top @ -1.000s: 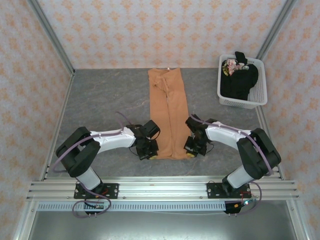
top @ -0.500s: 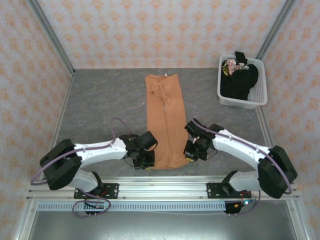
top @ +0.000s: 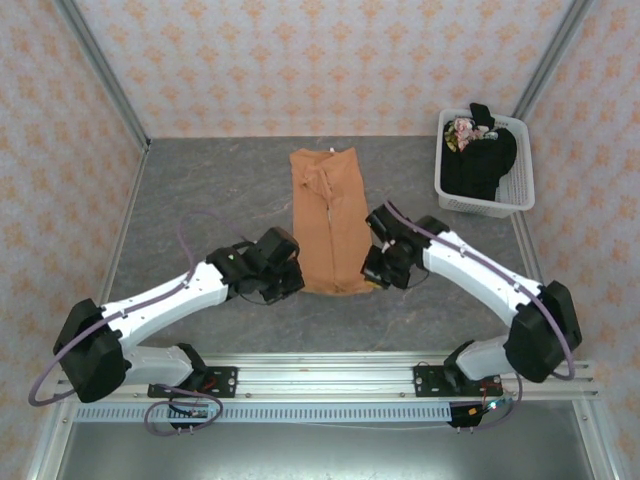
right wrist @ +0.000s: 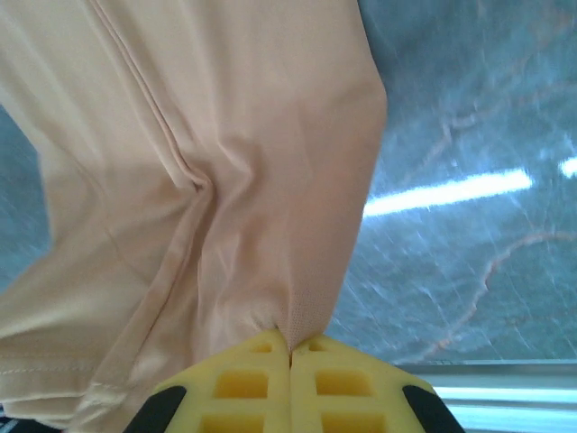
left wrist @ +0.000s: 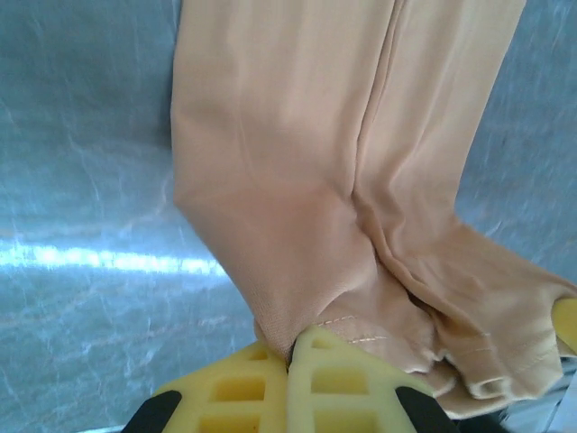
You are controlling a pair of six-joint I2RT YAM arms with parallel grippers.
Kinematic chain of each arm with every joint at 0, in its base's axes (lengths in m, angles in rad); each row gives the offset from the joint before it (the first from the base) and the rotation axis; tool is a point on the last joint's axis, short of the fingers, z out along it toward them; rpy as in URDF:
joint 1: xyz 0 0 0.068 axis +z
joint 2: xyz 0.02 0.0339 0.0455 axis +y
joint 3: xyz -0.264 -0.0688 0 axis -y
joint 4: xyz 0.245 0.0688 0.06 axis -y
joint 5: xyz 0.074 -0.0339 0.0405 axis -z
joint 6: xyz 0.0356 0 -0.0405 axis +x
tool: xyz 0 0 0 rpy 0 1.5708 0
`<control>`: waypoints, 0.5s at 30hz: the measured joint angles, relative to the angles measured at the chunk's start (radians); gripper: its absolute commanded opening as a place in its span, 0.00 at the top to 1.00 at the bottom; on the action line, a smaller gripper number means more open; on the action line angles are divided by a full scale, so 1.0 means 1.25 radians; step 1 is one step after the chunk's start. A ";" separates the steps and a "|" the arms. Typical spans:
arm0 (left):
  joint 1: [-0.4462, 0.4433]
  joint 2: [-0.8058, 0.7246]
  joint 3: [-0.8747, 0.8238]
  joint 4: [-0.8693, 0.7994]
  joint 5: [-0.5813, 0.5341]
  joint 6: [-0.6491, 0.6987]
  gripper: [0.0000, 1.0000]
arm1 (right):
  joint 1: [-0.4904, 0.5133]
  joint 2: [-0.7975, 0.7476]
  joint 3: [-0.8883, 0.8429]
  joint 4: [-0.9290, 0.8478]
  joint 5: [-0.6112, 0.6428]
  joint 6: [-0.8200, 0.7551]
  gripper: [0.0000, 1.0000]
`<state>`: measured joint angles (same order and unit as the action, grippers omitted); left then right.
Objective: Fold and stack the t-shirts
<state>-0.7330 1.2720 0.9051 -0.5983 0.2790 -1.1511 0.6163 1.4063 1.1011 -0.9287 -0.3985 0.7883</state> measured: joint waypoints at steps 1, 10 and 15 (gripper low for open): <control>0.018 0.013 0.013 0.000 0.000 0.001 1.00 | -0.013 0.022 0.026 -0.002 0.006 -0.008 1.00; 0.141 0.178 0.186 -0.002 0.001 0.067 1.00 | -0.107 0.222 0.245 -0.008 0.035 -0.088 1.00; 0.188 0.282 0.278 -0.003 0.003 0.106 1.00 | -0.140 0.329 0.362 -0.010 0.035 -0.125 1.00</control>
<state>-0.4976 1.6249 1.2530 -0.6018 0.2832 -1.0183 0.4408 1.8172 1.5532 -0.9409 -0.3550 0.6327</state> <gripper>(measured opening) 0.043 0.039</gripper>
